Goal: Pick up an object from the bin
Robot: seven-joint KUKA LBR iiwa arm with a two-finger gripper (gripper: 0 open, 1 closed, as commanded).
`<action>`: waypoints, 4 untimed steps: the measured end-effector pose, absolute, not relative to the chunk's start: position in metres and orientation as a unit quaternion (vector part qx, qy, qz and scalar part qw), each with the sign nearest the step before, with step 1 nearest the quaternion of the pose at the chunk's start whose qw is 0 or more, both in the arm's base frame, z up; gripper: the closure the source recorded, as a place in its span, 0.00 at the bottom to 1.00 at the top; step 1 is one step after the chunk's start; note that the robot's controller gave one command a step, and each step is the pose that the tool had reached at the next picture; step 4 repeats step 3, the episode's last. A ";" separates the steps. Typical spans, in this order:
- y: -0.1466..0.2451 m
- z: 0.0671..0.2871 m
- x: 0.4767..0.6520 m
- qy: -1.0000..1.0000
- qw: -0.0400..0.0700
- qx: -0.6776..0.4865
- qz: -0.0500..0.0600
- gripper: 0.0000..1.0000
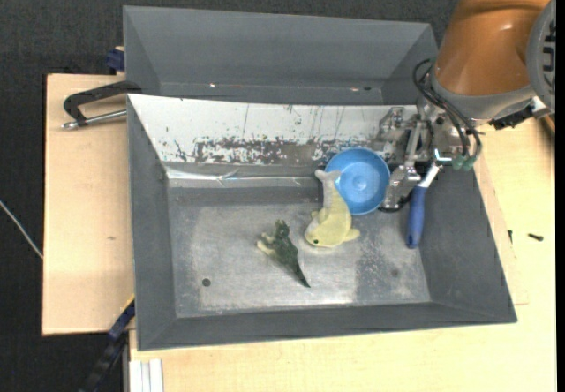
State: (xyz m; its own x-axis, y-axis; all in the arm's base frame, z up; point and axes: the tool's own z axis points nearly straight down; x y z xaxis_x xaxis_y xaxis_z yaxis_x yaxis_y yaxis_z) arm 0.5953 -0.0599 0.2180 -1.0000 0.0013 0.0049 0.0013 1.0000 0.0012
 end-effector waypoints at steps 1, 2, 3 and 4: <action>-0.045 0.085 0.554 -1.000 0.003 -0.014 -0.001 0.00; -0.046 0.090 0.557 -1.000 -0.001 -0.014 0.000 1.00; -0.056 0.236 0.570 -0.995 -0.007 0.097 0.001 1.00; -0.056 0.236 0.570 -0.995 -0.007 0.097 0.001 1.00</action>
Offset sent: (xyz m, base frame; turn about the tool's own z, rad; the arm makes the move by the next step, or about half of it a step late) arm -0.0392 0.0136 -0.1290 0.0267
